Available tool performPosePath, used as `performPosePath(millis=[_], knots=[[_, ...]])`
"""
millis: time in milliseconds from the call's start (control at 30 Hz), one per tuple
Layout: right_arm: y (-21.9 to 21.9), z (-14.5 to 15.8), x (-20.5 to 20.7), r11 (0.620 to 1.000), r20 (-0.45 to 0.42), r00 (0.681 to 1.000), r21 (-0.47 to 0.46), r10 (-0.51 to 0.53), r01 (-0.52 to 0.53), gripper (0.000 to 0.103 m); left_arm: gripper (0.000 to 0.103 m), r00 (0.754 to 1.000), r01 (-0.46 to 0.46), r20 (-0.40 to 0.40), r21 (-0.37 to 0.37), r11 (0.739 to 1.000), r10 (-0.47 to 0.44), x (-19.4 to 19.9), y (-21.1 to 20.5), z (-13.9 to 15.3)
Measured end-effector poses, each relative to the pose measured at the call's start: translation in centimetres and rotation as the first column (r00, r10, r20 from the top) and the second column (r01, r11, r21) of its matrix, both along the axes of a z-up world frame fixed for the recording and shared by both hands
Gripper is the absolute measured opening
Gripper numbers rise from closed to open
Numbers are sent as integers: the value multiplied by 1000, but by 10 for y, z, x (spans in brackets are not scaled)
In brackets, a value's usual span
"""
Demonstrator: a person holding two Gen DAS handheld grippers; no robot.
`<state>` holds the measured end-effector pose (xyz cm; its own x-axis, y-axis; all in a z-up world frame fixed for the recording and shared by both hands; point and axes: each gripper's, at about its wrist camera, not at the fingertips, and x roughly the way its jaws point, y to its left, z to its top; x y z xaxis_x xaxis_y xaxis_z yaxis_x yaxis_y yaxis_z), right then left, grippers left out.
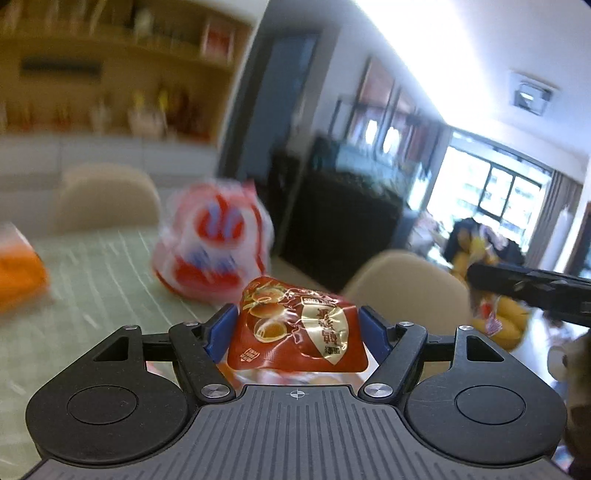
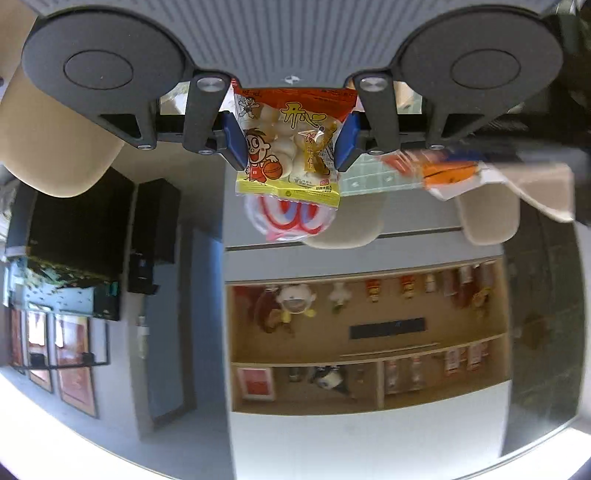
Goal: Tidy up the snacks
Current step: 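Lift both packets and carry them toward the pink box, then open both grippers over the pink box to drop the packets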
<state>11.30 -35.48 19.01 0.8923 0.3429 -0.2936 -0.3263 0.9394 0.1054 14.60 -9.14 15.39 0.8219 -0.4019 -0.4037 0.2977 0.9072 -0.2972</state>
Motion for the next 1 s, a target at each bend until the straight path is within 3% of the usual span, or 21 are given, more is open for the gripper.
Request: performPosePath(millis=[67,133,233,267,333,433,567,667,833,1000], knots=[[-1,-8,17,1000,-29,1000,2,-10,10,52,77,995,32,-92,-48,998,-37,31,-10,-27],[-2,-19,32,1000,-63,998,7,-11,11,52,78,979,71,-189,-52,996,-80,55,-19,-58],[0,-42,58,1000,-149,989,11,-7,9,52,77,947,111,-309,44,993,-92,76,-31,-101],[3,-48,66,1000,-171,985,9,-4,6,52,77,943,127,-319,82,989,-94,78,-33,-109],[14,-60,86,1000,-216,976,-2,0,-1,52,76,956,160,-268,128,979,-121,73,-36,-109],[33,-80,121,1000,-301,954,-6,4,-6,52,74,971,163,-190,69,984,-148,64,-18,-94],[61,-103,171,999,-397,918,-46,-14,-5,57,74,987,88,-136,15,996,-85,54,18,-74],[64,-106,184,1000,-411,911,-24,-25,16,66,74,991,-52,-128,-34,998,47,47,62,-72],[94,-97,175,999,-401,916,-28,17,-31,67,74,950,-257,-196,-52,965,242,31,127,-87],[171,-97,156,978,-410,897,-52,163,-201,67,74,917,-304,-272,-8,953,291,14,159,-111]])
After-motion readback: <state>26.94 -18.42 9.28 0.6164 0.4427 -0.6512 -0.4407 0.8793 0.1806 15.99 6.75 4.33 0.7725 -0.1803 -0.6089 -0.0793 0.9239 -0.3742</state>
